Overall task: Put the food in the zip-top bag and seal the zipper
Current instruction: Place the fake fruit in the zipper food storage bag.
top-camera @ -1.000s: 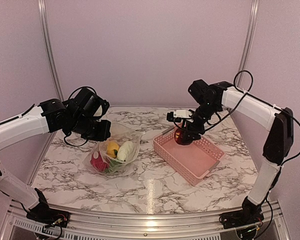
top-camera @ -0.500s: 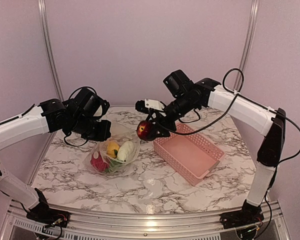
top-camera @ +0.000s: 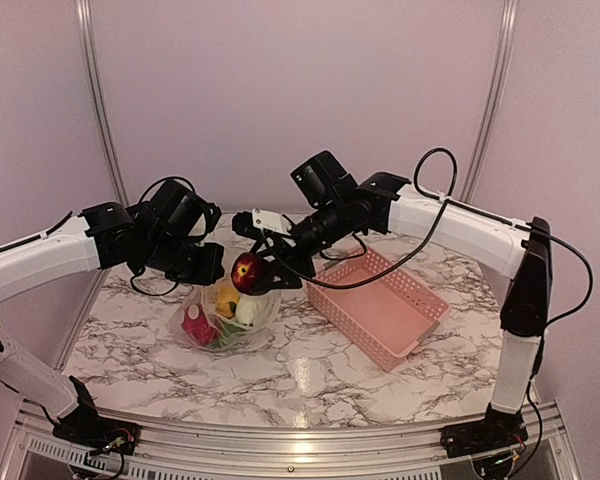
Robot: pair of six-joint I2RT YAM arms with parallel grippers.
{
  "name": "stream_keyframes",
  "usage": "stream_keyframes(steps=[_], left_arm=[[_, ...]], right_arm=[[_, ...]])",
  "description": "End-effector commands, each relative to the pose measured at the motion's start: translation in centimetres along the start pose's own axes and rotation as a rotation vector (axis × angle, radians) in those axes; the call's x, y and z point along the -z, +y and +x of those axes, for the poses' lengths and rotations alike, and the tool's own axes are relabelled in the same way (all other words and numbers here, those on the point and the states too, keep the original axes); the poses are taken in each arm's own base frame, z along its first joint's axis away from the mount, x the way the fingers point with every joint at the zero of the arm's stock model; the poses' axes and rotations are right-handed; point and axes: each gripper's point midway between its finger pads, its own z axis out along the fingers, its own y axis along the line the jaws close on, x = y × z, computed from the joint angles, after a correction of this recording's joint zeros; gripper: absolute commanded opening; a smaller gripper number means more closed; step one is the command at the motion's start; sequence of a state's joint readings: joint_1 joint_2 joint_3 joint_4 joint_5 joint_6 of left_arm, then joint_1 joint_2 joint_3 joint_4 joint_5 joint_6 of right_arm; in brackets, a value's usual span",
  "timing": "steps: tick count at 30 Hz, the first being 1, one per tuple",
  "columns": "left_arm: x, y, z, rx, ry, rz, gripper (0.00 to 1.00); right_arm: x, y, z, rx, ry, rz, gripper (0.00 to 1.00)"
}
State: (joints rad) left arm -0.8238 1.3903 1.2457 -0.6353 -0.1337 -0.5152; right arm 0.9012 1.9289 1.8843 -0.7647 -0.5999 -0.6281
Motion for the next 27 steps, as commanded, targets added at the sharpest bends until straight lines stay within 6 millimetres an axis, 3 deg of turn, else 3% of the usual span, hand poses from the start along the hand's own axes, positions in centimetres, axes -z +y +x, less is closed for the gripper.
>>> stream_keyframes(steps=[1, 13, 22, 27], left_arm=[[1.0, -0.6, -0.6, 0.013, -0.036, 0.045, 0.00], [0.9, -0.6, -0.4, 0.020, -0.035, 0.055, 0.00], [0.6, -0.6, -0.3, 0.026, -0.032, 0.063, 0.00], [0.6, -0.5, -0.3, 0.024, -0.034, 0.061, 0.00]], right_arm=[[-1.4, -1.5, 1.0, 0.055, 0.017, 0.108, 0.58], [-3.2, -3.2, 2.7, 0.227, 0.080, 0.321, 0.66], [-5.4, -2.7, 2.4, 0.201, 0.093, 0.271, 0.78], [-4.4, -2.1, 2.1, 0.188, 0.100, 0.257, 0.83]])
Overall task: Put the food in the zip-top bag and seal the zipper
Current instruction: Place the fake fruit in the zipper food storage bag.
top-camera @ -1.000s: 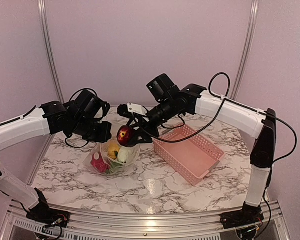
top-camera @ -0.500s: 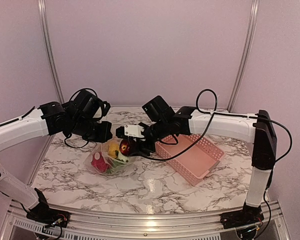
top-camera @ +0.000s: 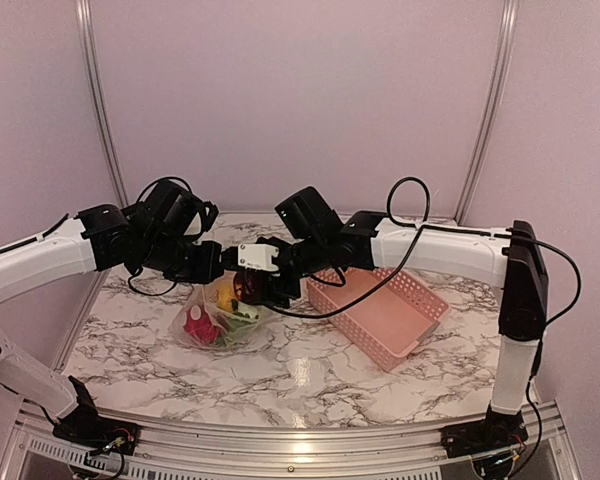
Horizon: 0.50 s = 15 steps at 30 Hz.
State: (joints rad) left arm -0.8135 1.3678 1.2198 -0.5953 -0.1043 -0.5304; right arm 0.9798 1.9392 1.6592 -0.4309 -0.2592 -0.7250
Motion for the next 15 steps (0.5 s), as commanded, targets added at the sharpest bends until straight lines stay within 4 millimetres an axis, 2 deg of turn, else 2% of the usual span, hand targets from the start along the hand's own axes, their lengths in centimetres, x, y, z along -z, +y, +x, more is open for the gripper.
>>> stream_keyframes(steps=[1, 5, 8, 11, 15], left_arm=[[0.4, -0.2, -0.1, -0.004, -0.015, 0.023, 0.00], [0.3, 0.0, 0.0, -0.006, -0.013, 0.021, 0.00], [0.3, 0.0, 0.0, -0.014, -0.013, 0.022, 0.00], [0.5, 0.1, 0.0, -0.024, -0.023, 0.026, 0.00], [0.6, 0.2, 0.0, -0.030, -0.027, 0.036, 0.00]], right_arm=[[1.6, 0.0, -2.3, -0.007, -0.034, 0.001, 0.84], [4.5, 0.2, -3.9, -0.026, -0.082, -0.010, 0.86], [7.0, 1.0, -4.7, -0.011, -0.101, -0.054, 0.85], [8.5, 2.9, -3.6, 0.068, -0.069, -0.124, 0.80], [8.3, 4.9, -1.1, 0.132, 0.004, -0.194, 0.68]])
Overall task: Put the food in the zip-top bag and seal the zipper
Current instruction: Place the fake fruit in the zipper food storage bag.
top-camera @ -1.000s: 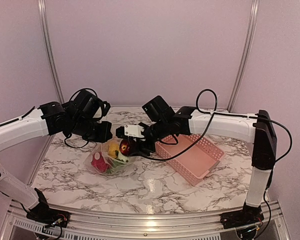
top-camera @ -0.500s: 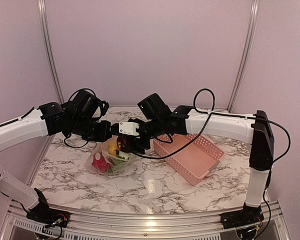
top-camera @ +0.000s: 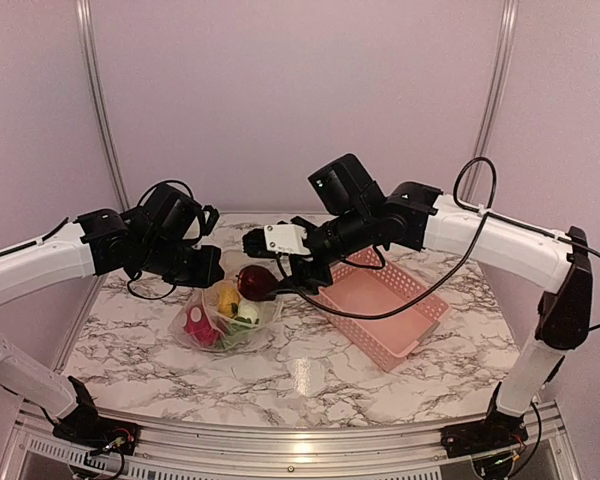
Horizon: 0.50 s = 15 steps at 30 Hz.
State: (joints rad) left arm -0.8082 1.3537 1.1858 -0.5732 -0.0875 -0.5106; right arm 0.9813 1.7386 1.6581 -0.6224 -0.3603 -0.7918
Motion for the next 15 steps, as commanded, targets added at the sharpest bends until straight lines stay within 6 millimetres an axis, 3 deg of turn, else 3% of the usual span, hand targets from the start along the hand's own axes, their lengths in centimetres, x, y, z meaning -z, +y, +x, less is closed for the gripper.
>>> stream_keyframes(steps=[1, 9, 15], left_arm=[[0.8, 0.0, -0.6, -0.016, -0.033, 0.024, 0.00], [0.9, -0.1, -0.7, -0.025, -0.034, 0.032, 0.00], [1.1, 0.0, -0.8, -0.032, -0.037, 0.027, 0.00]], right_arm=[[0.1, 3.6, 2.9, 0.056, 0.094, -0.149, 0.66], [-2.7, 5.9, 5.6, 0.131, 0.214, -0.222, 0.62], [-4.3, 5.6, 6.0, 0.166, 0.229, -0.192, 0.62]])
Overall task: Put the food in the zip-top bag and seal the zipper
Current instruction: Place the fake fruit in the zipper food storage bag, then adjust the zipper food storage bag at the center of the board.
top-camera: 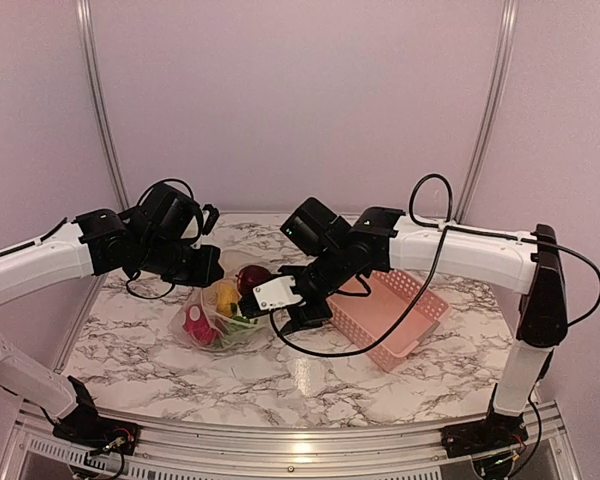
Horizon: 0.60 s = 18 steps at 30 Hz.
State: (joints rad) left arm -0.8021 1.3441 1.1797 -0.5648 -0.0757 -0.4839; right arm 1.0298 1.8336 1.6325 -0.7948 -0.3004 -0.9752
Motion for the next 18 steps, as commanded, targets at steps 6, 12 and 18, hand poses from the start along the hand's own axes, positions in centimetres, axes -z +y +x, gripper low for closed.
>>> stream_keyframes(steps=[6, 12, 18], left_arm=[[0.8, 0.2, -0.6, -0.012, -0.025, 0.013, 0.00], [0.7, 0.4, -0.6, -0.015, -0.022, 0.012, 0.00], [0.8, -0.9, -0.7, -0.065, -0.011, 0.069, 0.04]], right_arm=[[-1.7, -1.2, 0.6, 0.075, 0.064, 0.061, 0.35], [-0.3, -3.2, -0.6, 0.085, 0.038, 0.154, 0.00], [3.3, -3.7, -3.6, 0.096, -0.026, 0.175, 0.00]])
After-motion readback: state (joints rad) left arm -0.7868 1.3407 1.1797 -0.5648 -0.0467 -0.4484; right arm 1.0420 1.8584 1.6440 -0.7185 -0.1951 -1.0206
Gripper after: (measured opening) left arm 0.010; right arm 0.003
